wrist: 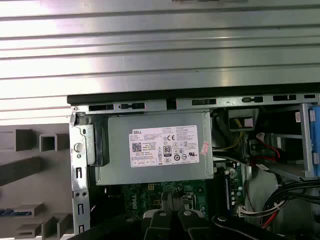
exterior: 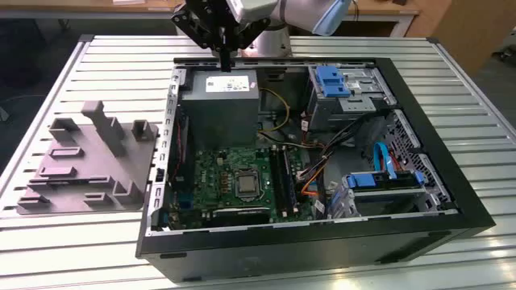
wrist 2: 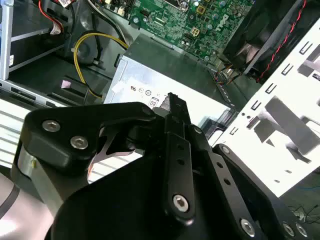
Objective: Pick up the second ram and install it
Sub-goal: 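Reach for the second ram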
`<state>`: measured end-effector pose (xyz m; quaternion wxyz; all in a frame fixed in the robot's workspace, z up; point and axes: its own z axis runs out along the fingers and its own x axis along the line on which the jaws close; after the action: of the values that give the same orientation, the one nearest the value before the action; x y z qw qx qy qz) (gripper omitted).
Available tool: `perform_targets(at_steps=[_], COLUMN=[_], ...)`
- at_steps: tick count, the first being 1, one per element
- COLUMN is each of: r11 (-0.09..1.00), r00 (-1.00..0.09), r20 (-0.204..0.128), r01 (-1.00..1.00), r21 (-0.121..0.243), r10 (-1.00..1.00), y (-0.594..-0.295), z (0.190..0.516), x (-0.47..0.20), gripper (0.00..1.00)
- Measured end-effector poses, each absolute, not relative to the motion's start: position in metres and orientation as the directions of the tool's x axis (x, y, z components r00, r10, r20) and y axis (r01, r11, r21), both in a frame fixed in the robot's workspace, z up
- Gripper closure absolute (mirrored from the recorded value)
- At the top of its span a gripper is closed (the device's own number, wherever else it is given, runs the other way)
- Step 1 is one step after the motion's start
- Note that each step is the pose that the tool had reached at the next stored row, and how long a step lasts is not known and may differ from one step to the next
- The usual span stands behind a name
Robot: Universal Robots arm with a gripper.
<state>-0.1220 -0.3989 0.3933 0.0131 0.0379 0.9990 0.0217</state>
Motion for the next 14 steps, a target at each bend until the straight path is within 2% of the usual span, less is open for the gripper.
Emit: perform_targets(at_steps=[14], r11=[0.996], r00=[-0.997], r20=[-0.025], r01=[0.075], r21=[0.044], r10=[0.076], y=[-0.3989], z=[0.3933], x=[-0.1236], gripper=[0.9])
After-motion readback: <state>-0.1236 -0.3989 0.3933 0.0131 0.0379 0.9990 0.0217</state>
